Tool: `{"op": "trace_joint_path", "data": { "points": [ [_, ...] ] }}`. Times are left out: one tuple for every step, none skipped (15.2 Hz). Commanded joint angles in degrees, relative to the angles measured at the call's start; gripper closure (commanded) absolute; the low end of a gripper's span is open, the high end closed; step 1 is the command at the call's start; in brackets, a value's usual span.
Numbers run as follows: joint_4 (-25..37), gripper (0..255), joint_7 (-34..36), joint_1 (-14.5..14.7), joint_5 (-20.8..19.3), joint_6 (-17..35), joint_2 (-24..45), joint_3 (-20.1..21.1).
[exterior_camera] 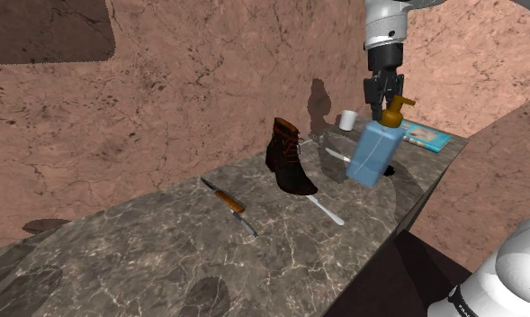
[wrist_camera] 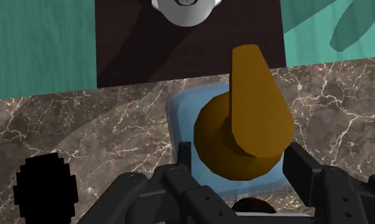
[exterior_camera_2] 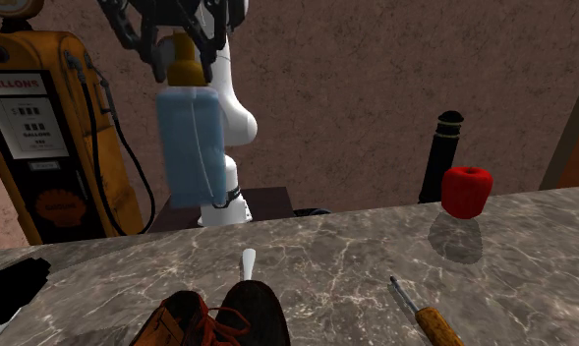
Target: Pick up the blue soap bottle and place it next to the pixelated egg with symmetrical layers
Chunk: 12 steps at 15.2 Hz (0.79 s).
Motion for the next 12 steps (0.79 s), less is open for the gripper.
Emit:
{"op": "trace_joint_path", "data": {
  "points": [
    [-0.74, 255, -3.35, -1.14, -1.55, 0.54, -0.1, -1.79],
    [-0.73, 255, -4.88, -1.69, -2.27, 0.55, -0.06, -2.64],
    [-0.66, 255, -6.41, -2.23, -3.0, 0.56, 0.03, -3.5],
    [-0.52, 255, -7.92, -2.77, -3.73, 0.59, 0.18, -4.35],
    [-0.32, 255, -9.44, -3.31, -4.45, 0.64, 0.39, -5.2],
    [-0.06, 255, -10.95, -3.87, -5.16, 0.69, 0.66, -6.04],
    [0.26, 255, -12.46, -4.43, -5.86, 0.76, 0.99, -6.86],
    [0.65, 255, -13.96, -5.0, -6.55, 0.83, 1.38, -7.67],
    [1.1, 255, -15.45, -5.55, -7.23, 0.92, 1.83, -8.5],
    [1.62, 255, -16.95, -6.11, -7.88, 1.01, 2.33, -9.31],
    [2.2, 255, -18.43, -6.66, -8.52, 1.11, 2.9, -10.13],
    [2.85, 255, -19.92, -7.24, -9.13, 1.21, 3.52, -10.92]
  ]
}}
